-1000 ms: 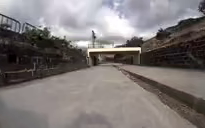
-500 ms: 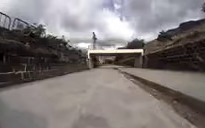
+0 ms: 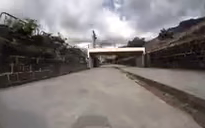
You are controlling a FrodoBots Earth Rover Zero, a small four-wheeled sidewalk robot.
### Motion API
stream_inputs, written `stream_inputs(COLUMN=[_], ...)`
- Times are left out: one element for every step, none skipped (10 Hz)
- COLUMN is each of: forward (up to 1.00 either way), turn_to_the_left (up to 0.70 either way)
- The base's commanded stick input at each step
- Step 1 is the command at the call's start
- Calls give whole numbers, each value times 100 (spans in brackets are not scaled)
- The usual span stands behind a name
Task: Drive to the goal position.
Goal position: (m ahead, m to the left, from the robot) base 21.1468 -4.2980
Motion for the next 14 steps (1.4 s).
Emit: stream_inputs(forward=[100,100,100,100,100,100,100,100,100,100,100,100,100,100], turn_to_the_left=[0,0,0,0,0,0,0,0,0,0,0,0,0,0])
